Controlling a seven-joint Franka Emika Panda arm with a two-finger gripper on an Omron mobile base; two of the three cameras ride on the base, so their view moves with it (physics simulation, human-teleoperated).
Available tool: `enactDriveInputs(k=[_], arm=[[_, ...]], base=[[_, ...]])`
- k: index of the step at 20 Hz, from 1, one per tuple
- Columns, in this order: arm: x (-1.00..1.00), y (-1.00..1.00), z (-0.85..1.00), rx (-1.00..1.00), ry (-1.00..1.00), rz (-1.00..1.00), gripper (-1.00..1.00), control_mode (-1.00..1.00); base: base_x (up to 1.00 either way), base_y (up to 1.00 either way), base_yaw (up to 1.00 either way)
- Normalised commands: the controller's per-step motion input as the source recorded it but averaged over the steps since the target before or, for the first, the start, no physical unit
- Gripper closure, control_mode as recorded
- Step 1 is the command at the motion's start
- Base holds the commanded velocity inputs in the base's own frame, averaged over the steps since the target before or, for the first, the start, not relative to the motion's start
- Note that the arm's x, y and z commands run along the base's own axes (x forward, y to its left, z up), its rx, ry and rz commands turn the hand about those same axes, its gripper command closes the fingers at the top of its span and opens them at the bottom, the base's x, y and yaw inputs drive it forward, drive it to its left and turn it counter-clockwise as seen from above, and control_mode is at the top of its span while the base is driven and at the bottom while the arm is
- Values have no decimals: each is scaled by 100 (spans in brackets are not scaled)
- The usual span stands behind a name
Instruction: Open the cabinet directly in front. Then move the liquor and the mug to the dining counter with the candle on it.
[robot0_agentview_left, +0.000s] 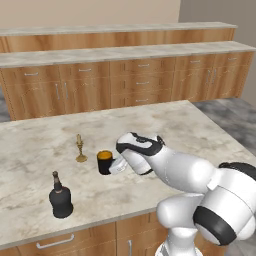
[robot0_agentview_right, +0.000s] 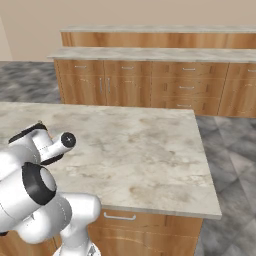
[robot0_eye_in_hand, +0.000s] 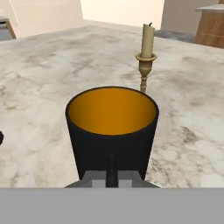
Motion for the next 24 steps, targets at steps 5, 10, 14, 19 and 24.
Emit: enactDriveInputs(k=[5, 10, 14, 19, 24], arm=[[0, 0, 0, 0, 0, 0, -100, -100], [0, 0, 3, 0, 0, 0, -100, -100], [-5, 2, 72, 2, 0, 0, -100, -100], [-63, 3, 100, 6, 0, 0, -100, -100], [-96, 5, 100, 7, 0, 0, -100, -100]], base=[[0, 0, 0], [0, 0, 0], [0, 0, 0], [0, 0, 0], [0, 0, 0]])
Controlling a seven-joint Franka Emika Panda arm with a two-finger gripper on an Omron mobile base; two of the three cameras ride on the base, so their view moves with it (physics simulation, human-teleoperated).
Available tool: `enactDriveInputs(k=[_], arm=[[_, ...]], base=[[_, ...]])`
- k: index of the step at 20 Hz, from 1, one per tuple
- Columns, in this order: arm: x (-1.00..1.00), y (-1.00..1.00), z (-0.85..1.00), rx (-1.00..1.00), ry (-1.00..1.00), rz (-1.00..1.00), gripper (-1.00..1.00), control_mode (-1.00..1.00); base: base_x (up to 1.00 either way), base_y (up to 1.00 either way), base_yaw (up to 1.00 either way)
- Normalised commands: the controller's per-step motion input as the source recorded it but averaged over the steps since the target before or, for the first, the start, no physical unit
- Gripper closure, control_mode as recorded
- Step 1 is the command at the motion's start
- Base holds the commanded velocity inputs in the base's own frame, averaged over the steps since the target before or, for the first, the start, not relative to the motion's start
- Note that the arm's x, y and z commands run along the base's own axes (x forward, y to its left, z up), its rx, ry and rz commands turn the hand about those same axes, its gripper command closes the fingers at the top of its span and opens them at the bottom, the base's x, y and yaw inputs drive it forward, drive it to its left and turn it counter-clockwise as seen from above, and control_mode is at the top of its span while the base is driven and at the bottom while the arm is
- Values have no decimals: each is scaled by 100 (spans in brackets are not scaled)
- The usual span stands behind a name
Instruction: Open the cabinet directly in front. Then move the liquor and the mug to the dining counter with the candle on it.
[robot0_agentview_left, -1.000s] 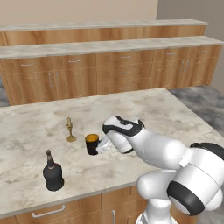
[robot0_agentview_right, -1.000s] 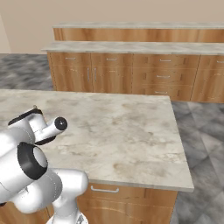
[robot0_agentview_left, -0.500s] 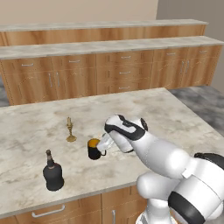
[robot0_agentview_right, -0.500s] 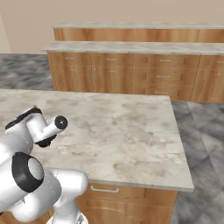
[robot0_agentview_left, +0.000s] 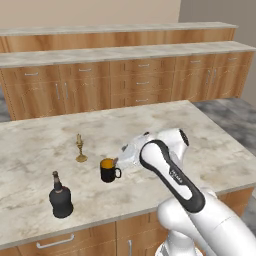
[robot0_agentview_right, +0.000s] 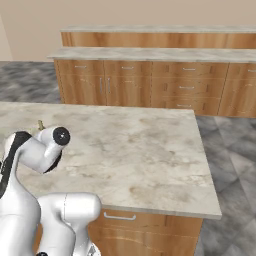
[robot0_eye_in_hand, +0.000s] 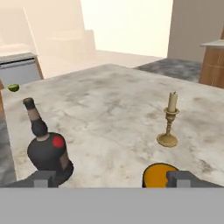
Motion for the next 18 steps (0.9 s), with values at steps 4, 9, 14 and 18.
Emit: enactDriveInputs(k=[4, 9, 14, 18], arm=[[-100, 41, 59, 2, 0, 6, -100, -100], [-100, 90, 5, -12, -36, 0, -100, -100], [-51, 18, -8, -5, -8, -8, -100, -100], [-100, 100, -34, -55, -30, 11, -100, -100]], base=[[0, 0, 0], [0, 0, 0], [0, 0, 0], [0, 0, 0]])
